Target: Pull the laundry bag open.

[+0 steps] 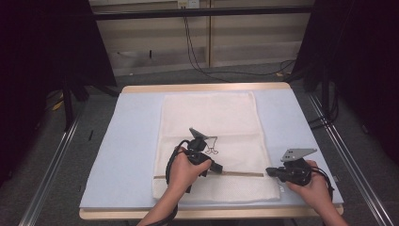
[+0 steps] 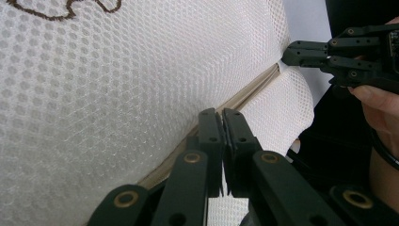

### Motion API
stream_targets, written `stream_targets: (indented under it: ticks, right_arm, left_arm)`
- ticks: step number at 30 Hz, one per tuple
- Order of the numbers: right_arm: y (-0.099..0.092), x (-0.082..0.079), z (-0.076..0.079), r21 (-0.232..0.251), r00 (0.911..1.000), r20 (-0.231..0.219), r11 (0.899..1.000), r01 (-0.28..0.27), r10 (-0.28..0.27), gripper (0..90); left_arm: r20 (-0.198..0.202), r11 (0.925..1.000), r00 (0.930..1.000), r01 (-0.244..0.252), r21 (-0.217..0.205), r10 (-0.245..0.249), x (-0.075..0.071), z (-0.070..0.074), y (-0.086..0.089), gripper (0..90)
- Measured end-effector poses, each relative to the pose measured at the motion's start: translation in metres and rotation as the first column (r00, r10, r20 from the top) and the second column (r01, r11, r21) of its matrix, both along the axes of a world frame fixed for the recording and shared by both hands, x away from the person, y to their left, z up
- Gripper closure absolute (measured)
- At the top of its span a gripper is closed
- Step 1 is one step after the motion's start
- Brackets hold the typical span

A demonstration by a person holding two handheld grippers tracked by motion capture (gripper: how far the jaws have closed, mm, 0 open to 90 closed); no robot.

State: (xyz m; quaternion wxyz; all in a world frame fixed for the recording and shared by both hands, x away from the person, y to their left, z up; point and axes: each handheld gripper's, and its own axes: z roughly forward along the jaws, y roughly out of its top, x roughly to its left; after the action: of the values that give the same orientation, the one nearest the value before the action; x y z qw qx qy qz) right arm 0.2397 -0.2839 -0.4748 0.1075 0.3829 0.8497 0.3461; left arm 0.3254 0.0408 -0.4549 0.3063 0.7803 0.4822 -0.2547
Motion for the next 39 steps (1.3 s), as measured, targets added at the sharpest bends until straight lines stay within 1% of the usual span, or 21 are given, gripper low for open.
stream_targets:
  ticks: [3,5,6,7,9,10,14,15,16,17,18,19,20,29,30,32,33,36,37,38,39]
  right_arm:
    - [0.000,0.000,0.000,0.001,1.0000,-0.001,1.000,0.000,0.000,90.0]
    - [0.000,0.000,0.000,0.003,1.0000,-0.002,1.000,0.005,-0.005,90.0]
    - [0.000,0.000,0.000,0.003,1.0000,-0.002,1.000,0.005,-0.005,90.0]
    - [0.000,0.000,0.000,0.006,1.0000,-0.001,1.000,0.002,-0.002,90.0]
    - [0.000,0.000,0.000,0.005,1.0000,-0.001,1.000,0.002,-0.002,90.0]
    - [0.000,0.000,0.000,0.005,1.0000,-0.001,1.000,0.002,-0.002,90.0]
    - [0.000,0.000,0.000,0.004,1.0000,-0.001,1.000,0.003,-0.003,90.0]
    - [0.000,0.000,0.000,0.005,1.0000,-0.002,1.000,0.003,-0.003,90.0]
    - [0.000,0.000,0.000,0.011,1.0000,-0.005,1.000,-0.001,0.001,90.0]
    - [0.000,0.000,0.000,0.003,1.0000,-0.001,1.000,0.003,-0.003,90.0]
    - [0.000,0.000,0.000,0.003,1.0000,-0.001,1.000,0.003,-0.003,90.0]
    - [0.000,0.000,0.000,0.005,1.0000,-0.006,1.000,0.003,-0.003,90.0]
    - [0.000,0.001,0.000,0.004,1.0000,-0.002,1.000,-0.001,0.001,90.0]
    - [0.000,0.001,0.000,0.002,1.0000,-0.004,1.000,-0.003,0.003,90.0]
    - [0.000,0.001,0.000,0.002,1.0000,-0.004,1.000,-0.003,0.003,90.0]
    - [0.000,0.001,0.000,0.002,1.0000,-0.003,1.000,-0.004,0.004,90.0]
    - [0.000,0.000,0.000,0.009,1.0000,-0.009,1.000,-0.001,0.001,90.0]
    - [-0.001,0.001,0.000,0.008,1.0000,-0.004,1.000,-0.001,0.001,90.0]
    - [-0.001,0.000,0.000,0.007,1.0000,-0.003,1.000,0.000,0.000,90.0]
    - [0.000,0.000,0.000,0.003,1.0000,-0.004,1.000,0.001,-0.001,90.0]
    - [0.000,0.000,0.000,-0.001,1.0000,-0.007,1.000,0.000,0.000,90.0]
  left_arm:
    - [0.009,0.9999,0.9999,-0.005,0.015,0.005,0.000,-0.001,0.002,87.3]
    - [-0.005,0.9999,0.9999,-0.012,-0.002,0.012,0.000,-0.001,0.003,87.3]
    - [0.009,0.9998,0.9998,-0.017,0.010,0.017,0.000,-0.001,0.004,87.3]
    - [-0.003,0.9998,0.9998,-0.021,0.001,0.021,0.000,-0.001,0.005,87.3]
    - [0.011,0.9998,0.9998,-0.015,0.012,0.014,0.000,0.000,0.006,87.3]
    - [0.001,1.0000,1.0000,-0.006,0.002,0.006,0.001,0.000,0.007,87.3]
    - [0.012,0.9997,0.9998,-0.014,0.021,0.013,-0.001,0.001,0.006,87.3]
    - [-0.007,0.9998,0.9998,-0.017,-0.006,0.017,0.000,0.001,0.008,87.3]
    - [-0.007,0.9998,0.9998,-0.017,-0.006,0.017,0.000,0.001,0.008,87.3]
    - [0.012,0.9997,0.9997,-0.020,0.013,0.020,0.000,0.001,0.010,87.3]
    - [-0.003,0.9999,0.9999,-0.015,0.003,0.015,0.001,0.001,0.013,87.3]
    - [0.009,0.9995,0.9995,-0.031,0.012,0.030,0.000,0.001,0.013,87.3]
    - [0.001,0.9999,0.9999,-0.015,0.007,0.015,0.001,0.001,0.017,87.3]
    - [0.017,0.9974,0.9975,-0.069,0.022,0.068,-0.001,0.005,0.037,87.2]
    - [0.009,0.9985,0.9985,-0.054,0.011,0.053,0.000,0.006,0.041,87.2]
    - [0.016,0.9976,0.9977,-0.066,0.021,0.065,0.000,0.006,0.045,87.2]
    - [0.006,0.9979,0.9979,-0.064,0.010,0.064,0.000,0.007,0.047,87.2]
    - [0.011,0.9980,0.9980,-0.062,0.013,0.062,0.001,0.007,0.053,87.2]
    - [0.015,0.9966,0.9968,-0.079,0.022,0.079,0.000,0.008,0.053,87.2]
    - [0.006,0.9976,0.9977,-0.068,0.009,0.068,0.001,0.008,0.056,87.1]
    - [0.014,0.9973,0.9974,-0.071,0.018,0.071,0.001,0.008,0.058,87.1]
